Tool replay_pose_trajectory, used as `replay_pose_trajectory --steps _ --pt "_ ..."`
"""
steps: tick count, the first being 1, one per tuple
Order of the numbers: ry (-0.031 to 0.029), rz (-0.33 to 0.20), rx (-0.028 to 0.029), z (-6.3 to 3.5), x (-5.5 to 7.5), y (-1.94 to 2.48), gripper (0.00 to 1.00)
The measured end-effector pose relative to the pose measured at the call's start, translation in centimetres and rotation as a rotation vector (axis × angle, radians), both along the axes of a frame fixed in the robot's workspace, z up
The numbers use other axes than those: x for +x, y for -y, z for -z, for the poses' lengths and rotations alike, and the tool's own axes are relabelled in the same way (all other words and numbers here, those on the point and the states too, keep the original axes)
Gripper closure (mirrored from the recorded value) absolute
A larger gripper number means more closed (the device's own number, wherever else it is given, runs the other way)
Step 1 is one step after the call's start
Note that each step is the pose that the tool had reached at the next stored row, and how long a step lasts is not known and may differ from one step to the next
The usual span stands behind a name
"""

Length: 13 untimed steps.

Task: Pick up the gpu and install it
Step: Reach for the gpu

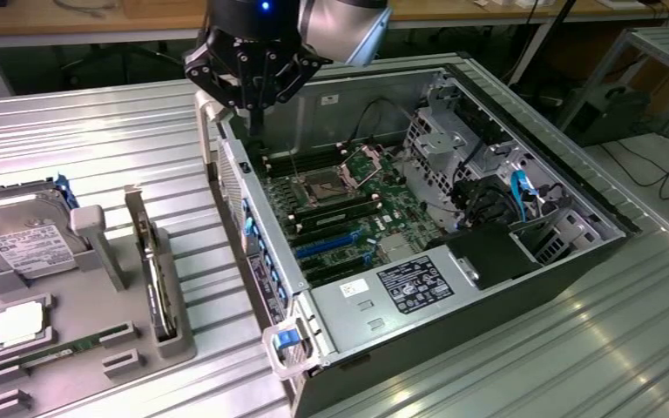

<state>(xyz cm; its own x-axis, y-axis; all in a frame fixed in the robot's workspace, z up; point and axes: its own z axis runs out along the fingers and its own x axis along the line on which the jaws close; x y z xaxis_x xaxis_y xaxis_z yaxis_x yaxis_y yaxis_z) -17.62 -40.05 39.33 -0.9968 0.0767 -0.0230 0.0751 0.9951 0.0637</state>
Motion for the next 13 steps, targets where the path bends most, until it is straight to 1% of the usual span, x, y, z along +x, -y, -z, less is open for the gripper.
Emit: replay_pose_trajectory --steps 13 --pt "0.0000 0.000 0.0000 0.00 -0.98 0.00 0.89"
